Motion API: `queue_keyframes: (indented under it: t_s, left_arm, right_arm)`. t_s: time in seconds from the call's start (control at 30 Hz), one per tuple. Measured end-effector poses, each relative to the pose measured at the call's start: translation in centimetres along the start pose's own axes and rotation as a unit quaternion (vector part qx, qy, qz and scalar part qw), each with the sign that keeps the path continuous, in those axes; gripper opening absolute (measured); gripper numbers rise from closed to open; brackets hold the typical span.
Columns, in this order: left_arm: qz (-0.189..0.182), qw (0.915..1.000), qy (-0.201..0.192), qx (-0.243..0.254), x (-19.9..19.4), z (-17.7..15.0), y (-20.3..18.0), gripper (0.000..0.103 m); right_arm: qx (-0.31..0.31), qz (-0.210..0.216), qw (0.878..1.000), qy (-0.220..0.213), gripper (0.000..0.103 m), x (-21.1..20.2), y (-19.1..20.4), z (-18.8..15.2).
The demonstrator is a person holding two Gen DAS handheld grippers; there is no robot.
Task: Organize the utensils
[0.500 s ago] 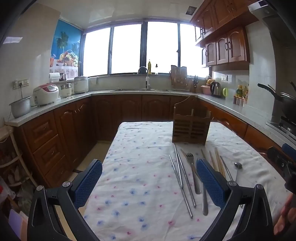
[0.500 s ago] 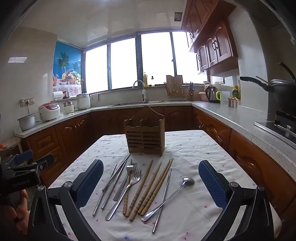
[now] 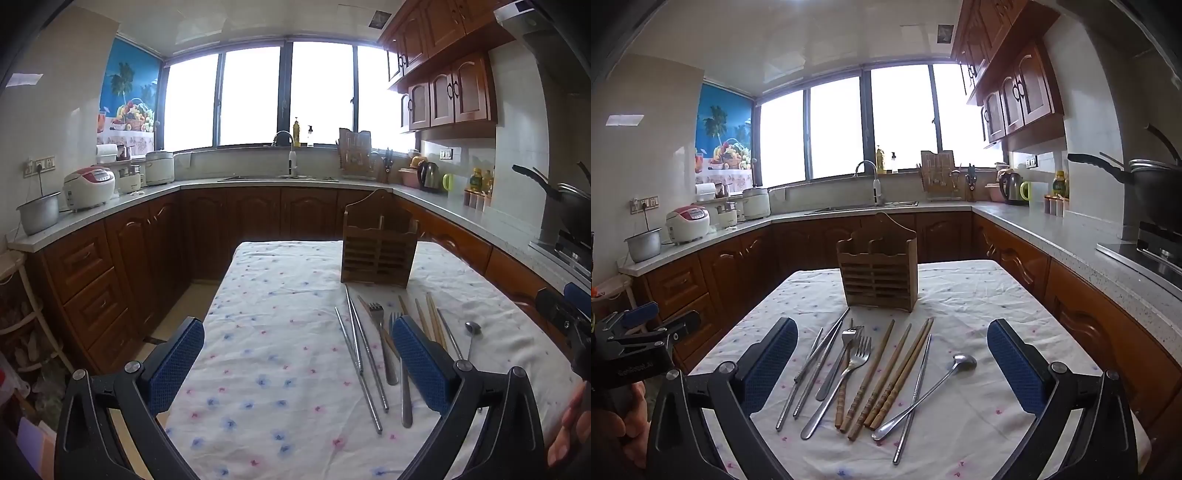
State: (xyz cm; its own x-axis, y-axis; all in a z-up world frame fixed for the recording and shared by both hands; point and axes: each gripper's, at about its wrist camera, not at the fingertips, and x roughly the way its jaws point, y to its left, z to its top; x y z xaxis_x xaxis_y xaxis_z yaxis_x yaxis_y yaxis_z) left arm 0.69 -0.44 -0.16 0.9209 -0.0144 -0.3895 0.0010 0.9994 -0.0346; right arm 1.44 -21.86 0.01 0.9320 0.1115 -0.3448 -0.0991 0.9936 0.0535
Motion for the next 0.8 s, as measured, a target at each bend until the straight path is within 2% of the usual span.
queue_keyframes:
  t_s: [0.8]
  left_arm:
    - [0.003, 1.0, 0.003, -0.008, -0.05, -0.14, 0.74, 0.102]
  right_arm:
    - [-0.007, 0.004, 1.0, 0.0, 0.103, -0.06, 0.29, 0.32]
